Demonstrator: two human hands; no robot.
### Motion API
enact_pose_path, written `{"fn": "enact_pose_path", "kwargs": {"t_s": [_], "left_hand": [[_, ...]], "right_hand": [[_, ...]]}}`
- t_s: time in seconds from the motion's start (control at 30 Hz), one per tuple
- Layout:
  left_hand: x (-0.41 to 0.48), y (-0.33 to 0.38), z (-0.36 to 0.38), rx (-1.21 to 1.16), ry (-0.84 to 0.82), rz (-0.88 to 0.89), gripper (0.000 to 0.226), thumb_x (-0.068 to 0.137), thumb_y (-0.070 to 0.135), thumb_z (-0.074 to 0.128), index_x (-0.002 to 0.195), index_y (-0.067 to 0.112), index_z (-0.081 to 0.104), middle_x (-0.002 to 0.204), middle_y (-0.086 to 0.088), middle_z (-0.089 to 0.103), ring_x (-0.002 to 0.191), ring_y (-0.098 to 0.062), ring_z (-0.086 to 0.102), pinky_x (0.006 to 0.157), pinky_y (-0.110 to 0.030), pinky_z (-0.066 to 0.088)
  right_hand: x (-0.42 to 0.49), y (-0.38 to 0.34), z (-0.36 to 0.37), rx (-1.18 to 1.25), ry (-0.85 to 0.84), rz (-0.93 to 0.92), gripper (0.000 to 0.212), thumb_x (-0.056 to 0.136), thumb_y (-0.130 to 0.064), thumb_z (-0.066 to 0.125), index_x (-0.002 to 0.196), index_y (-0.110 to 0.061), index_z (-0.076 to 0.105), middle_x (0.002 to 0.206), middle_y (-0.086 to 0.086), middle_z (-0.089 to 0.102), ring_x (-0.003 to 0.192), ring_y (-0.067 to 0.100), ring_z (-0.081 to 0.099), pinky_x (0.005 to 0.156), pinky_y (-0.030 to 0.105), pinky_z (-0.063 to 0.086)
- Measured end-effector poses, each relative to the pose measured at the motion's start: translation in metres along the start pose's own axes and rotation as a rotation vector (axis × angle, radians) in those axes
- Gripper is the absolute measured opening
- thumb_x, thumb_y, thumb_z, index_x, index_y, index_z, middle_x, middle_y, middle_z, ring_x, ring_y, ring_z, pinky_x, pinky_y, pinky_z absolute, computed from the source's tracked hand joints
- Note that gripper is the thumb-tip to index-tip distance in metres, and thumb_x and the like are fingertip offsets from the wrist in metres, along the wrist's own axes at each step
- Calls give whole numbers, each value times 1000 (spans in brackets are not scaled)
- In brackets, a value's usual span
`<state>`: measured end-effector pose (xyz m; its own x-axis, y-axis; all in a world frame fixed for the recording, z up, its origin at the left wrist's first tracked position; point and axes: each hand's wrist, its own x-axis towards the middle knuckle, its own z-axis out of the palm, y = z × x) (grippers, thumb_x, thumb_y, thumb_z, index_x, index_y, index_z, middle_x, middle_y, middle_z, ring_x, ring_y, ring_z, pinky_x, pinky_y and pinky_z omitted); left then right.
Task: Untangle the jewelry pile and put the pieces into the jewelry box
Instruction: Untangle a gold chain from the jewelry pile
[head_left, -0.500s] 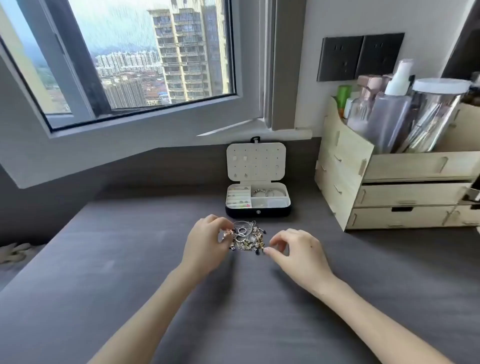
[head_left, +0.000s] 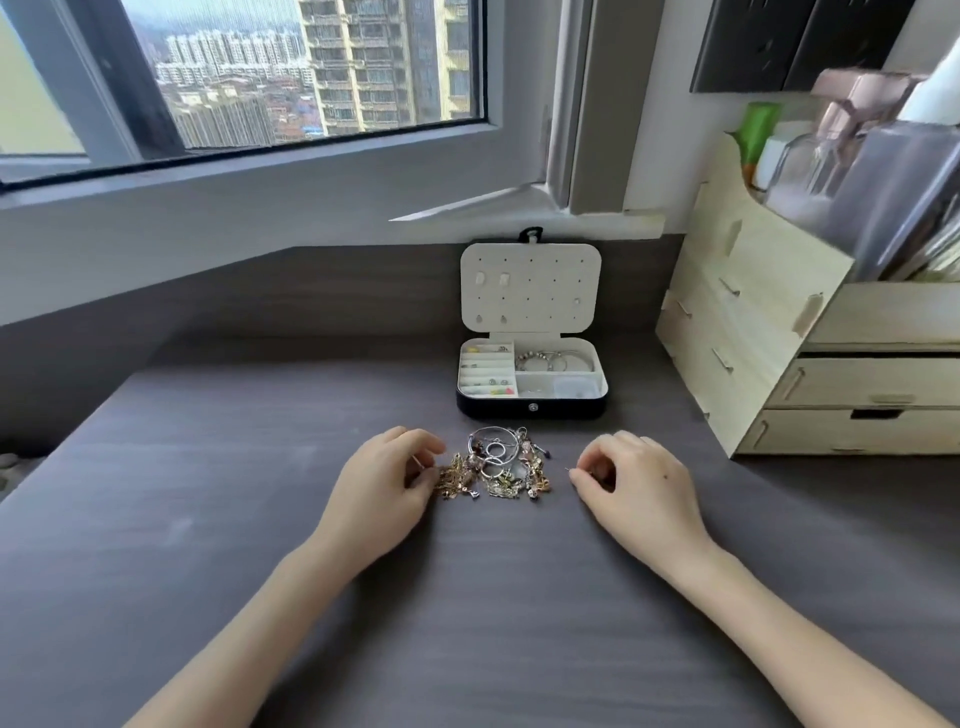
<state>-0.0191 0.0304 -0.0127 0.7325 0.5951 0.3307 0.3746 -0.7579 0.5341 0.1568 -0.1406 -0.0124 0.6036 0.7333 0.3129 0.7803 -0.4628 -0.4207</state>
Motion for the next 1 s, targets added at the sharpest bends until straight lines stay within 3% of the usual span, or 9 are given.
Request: {"fn": "enact_pose_path", "kwargs": {"t_s": [0.13,0.23,0.33,0.47,0.6,0.8,0.9,1.0], "left_hand": [[-6,-4,-7,20,-21,30,19,80,3,65,91,18,68,80,14,55,75,-12,55,66,-16,38],[-14,-5,-12,50,-30,33,20,79,3,66,88,20,71,78,17,50,72,-6,48,64,-11,34],[-21,-7,-19,82,-45,24,17,80,5,66,85,20,71,77,14,49,70,-10,47,63,-11,32],[-34,-10,-29,130,-64,17,14,81,9,65,83,22,69,78,9,53,73,-15,48,62,-11,30],[-50,-11,-38,143,-87,21,10,80,24,57,78,24,67,77,12,53,75,-13,49,64,-11,31],[-63,-7,-46,110,-185,74,31,72,53,42,64,28,58,77,14,53,75,-11,48,65,-16,35],[-64,-3,-45,99,-199,79,25,72,55,40,65,33,50,77,13,52,75,-11,49,67,-24,39],[-58,-1,-39,109,-156,42,20,78,46,46,78,29,56,78,11,52,77,-14,50,67,-26,38]], "right_hand": [[-4,-12,0,49,131,-152,3,77,-27,68,79,-25,67,71,-8,58,70,17,54,61,27,41],[-11,-36,6,49,121,-295,22,79,-39,53,80,-29,72,70,-8,55,66,16,52,57,25,41],[-14,-51,20,0,102,-394,28,78,-40,49,84,-29,73,70,-6,53,64,17,51,55,23,35],[-15,-63,33,-46,54,-433,30,80,-39,47,90,-27,71,72,-4,50,68,19,51,57,25,38],[-21,-66,32,-71,35,-451,29,81,-39,46,89,-28,72,71,-5,49,68,18,50,60,22,28],[-44,-60,17,43,-106,-523,21,84,-38,51,87,-29,70,75,-7,51,72,14,47,61,22,31],[-54,-55,8,101,-169,-545,18,85,-39,53,82,-30,69,75,-11,52,71,11,45,60,22,36],[-61,-51,0,129,-216,-545,20,84,-42,54,74,-29,65,74,-16,52,71,9,45,59,26,42]]}}
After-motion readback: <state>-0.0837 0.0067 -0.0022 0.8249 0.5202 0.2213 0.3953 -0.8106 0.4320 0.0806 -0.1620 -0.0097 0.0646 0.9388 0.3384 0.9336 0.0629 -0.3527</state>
